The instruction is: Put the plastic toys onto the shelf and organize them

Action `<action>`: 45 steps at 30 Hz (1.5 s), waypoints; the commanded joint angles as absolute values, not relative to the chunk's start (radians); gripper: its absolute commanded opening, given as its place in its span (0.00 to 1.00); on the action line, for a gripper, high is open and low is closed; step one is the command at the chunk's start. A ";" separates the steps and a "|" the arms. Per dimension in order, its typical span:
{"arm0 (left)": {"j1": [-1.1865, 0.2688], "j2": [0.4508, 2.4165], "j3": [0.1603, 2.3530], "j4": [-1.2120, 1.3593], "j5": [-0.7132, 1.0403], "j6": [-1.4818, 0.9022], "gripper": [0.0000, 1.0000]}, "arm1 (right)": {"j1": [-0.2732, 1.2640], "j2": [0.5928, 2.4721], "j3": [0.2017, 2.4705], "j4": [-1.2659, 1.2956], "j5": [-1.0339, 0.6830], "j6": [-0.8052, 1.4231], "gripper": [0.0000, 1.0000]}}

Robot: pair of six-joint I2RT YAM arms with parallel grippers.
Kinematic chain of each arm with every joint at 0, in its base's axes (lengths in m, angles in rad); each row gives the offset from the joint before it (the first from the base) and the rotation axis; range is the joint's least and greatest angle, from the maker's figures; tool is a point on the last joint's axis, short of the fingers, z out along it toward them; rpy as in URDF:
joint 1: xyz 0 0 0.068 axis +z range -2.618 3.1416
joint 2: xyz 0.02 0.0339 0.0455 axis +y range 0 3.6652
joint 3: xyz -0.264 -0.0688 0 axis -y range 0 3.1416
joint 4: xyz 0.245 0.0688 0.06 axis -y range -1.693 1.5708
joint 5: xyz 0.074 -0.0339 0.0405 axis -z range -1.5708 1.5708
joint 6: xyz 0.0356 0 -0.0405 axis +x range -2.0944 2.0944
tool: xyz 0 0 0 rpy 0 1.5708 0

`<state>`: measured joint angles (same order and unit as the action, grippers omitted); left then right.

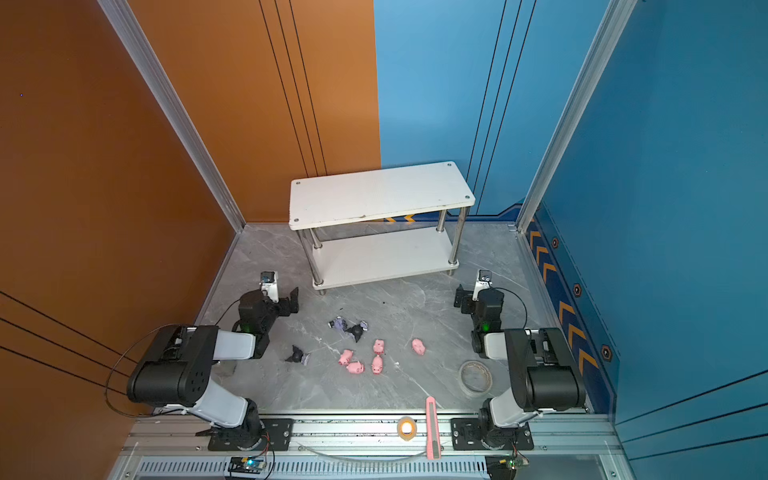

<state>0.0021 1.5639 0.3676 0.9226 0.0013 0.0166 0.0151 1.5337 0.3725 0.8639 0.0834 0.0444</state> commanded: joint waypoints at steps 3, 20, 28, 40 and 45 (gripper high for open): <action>0.008 1.561 0.383 0.911 -0.002 0.006 0.98 | 0.022 1.531 0.391 0.842 0.100 0.051 1.00; 0.008 1.563 0.384 0.912 -0.001 0.007 0.98 | 0.018 1.531 0.391 0.842 0.095 0.054 1.00; 0.008 1.563 0.385 0.912 -0.001 0.006 0.98 | 0.019 1.531 0.390 0.842 0.095 0.053 1.00; -0.072 1.465 0.354 0.886 -0.125 0.065 0.98 | 0.076 1.451 0.396 0.770 0.187 0.012 1.00; -0.173 1.294 0.350 0.785 -0.371 0.099 0.98 | 0.162 1.294 0.422 0.579 0.366 0.023 1.00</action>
